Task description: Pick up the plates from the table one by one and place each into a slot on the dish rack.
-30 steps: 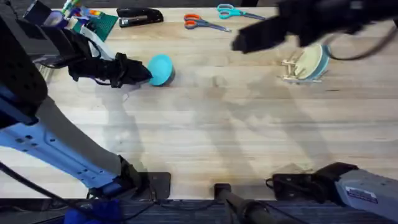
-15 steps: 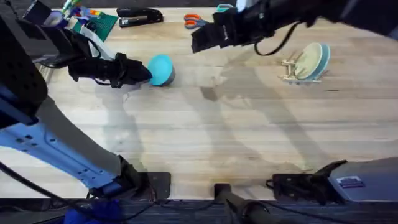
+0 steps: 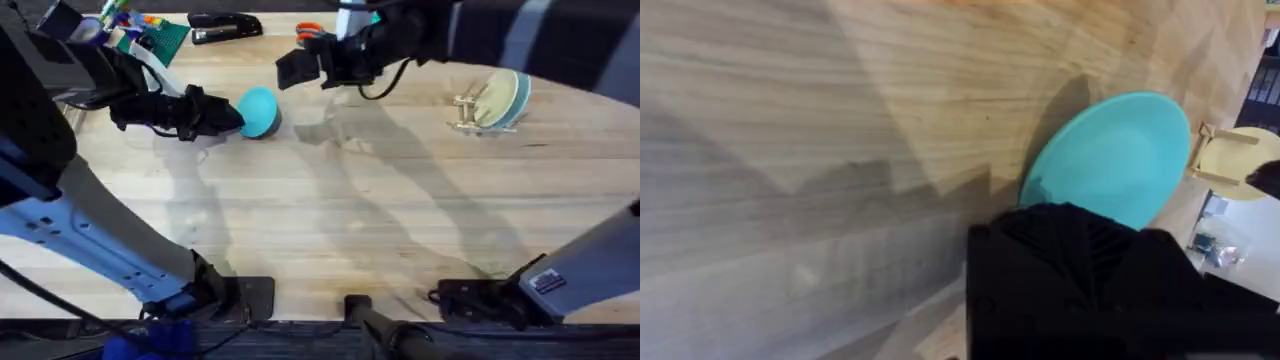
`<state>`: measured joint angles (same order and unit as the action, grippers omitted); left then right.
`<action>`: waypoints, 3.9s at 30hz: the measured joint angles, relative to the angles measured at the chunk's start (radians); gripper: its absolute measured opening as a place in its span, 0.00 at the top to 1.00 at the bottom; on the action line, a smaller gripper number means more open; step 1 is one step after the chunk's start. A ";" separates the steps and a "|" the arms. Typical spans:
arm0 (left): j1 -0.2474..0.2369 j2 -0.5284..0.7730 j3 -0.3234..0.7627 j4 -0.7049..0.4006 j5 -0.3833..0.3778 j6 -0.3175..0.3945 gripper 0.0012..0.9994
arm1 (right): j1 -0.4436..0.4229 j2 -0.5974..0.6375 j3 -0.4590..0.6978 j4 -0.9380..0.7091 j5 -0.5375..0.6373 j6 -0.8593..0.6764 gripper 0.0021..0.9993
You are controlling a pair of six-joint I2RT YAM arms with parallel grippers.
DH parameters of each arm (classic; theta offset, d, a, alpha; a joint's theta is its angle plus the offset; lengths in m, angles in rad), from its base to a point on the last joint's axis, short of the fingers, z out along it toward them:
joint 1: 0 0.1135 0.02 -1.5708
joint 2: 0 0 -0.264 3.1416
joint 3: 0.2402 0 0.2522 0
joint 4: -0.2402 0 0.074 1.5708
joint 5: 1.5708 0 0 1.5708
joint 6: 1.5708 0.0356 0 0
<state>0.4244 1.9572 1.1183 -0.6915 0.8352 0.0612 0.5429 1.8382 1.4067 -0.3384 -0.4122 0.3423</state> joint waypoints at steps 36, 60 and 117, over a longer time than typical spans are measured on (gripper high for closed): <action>0.000 0.001 0.000 0.000 0.000 0.000 0.96 | 0.107 0.312 0.068 0.327 0.046 0.242 0.00; 0.000 0.001 0.000 0.000 0.000 0.000 0.96 | 0.120 0.317 0.070 0.325 0.049 0.257 0.29; -0.215 -0.844 -0.068 -0.324 -0.400 0.037 0.96 | 0.125 -0.065 0.083 -0.093 0.196 -0.123 0.97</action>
<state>0.2094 1.1132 1.0504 -1.0151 0.4356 0.0984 0.6678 1.7731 1.4899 -0.4311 -0.2165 0.2192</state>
